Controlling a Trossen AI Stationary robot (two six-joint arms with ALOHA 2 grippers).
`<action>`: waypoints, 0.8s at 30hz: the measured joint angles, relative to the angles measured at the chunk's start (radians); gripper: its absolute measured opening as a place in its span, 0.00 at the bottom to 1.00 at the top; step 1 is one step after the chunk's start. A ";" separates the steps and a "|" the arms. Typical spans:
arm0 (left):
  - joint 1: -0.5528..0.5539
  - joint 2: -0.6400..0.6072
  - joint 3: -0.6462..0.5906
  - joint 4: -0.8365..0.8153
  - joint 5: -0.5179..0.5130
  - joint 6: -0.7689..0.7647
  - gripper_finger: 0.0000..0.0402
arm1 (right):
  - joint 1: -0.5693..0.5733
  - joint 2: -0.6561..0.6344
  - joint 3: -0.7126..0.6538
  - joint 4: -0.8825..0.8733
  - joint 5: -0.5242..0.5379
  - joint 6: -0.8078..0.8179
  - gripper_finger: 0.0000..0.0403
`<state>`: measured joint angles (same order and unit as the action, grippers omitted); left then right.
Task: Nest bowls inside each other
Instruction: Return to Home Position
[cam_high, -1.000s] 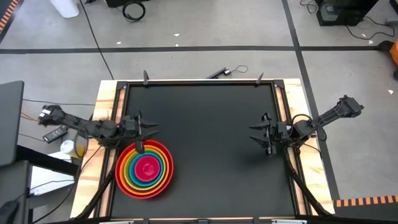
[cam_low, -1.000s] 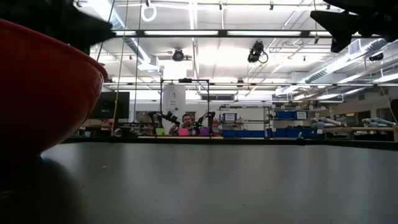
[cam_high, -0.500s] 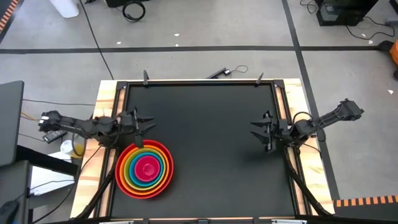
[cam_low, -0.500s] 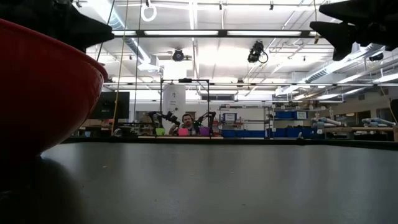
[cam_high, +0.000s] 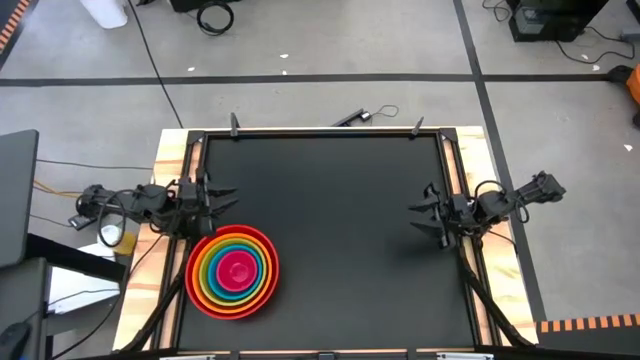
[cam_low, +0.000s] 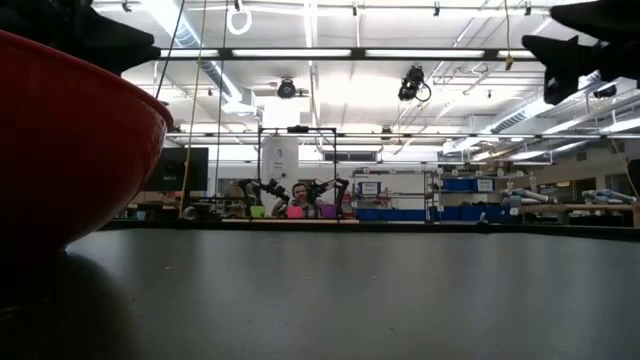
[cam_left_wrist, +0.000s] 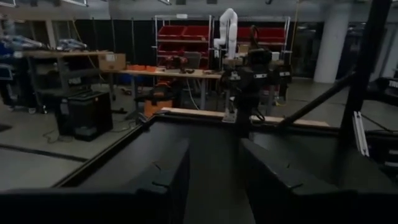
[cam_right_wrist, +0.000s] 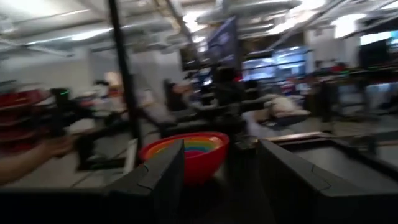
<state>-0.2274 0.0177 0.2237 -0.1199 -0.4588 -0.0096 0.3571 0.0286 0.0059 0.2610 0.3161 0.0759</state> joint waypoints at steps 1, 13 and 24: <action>-0.001 0.003 0.000 0.006 0.001 0.004 0.35 | -0.002 -0.016 0.000 -0.025 -0.027 0.001 0.51; 0.002 -0.006 -0.148 0.235 0.157 0.064 0.35 | -0.089 -0.027 0.000 -0.060 -0.176 0.041 0.51; 0.152 -0.005 -0.215 0.328 0.287 0.030 0.31 | -0.234 -0.026 0.000 -0.074 -0.258 0.079 0.50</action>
<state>-0.0756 0.0124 0.0086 0.2084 -0.1716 0.0209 0.1236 0.0029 0.0059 0.1869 0.0578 0.1547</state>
